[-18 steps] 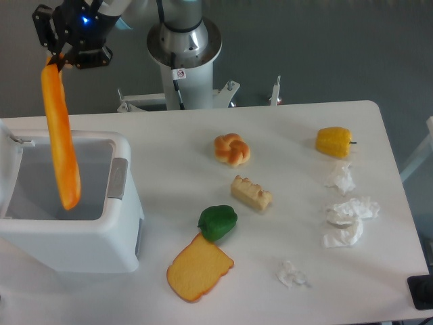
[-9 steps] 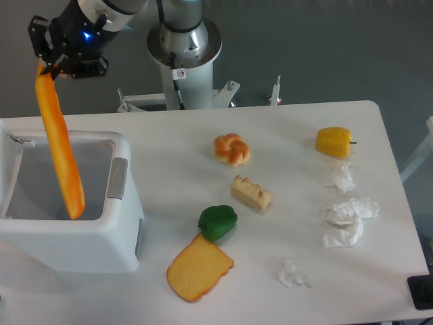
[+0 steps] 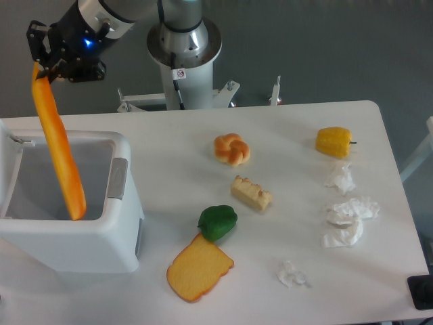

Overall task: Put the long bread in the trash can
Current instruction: 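Lower the hanging baguette into the bin opening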

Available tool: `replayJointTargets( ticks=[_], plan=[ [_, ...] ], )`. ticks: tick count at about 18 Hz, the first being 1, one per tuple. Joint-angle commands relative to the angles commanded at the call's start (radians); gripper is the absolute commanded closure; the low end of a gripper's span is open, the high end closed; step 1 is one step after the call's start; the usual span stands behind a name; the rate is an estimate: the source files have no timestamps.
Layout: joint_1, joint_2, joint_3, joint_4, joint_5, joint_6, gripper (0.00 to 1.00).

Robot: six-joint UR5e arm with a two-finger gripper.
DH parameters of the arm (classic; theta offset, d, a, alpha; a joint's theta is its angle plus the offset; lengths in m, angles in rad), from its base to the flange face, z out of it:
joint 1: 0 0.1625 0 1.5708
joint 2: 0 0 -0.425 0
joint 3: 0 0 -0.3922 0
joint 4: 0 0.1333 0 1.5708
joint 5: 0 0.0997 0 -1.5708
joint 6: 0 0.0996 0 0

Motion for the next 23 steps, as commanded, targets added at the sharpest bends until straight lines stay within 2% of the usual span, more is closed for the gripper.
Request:
replayJointTargets(
  ticks=[6, 14, 23],
  plan=[
    [-0.003, -0.008, 0.000, -0.002, -0.002, -0.038, 1.00],
    [-0.002, 0.018, 0.024, -0.026, -0.034, -0.092, 1.00],
    [0.002, 0.003, 0.045, -0.031, -0.038, -0.133, 1.00]
  ],
)
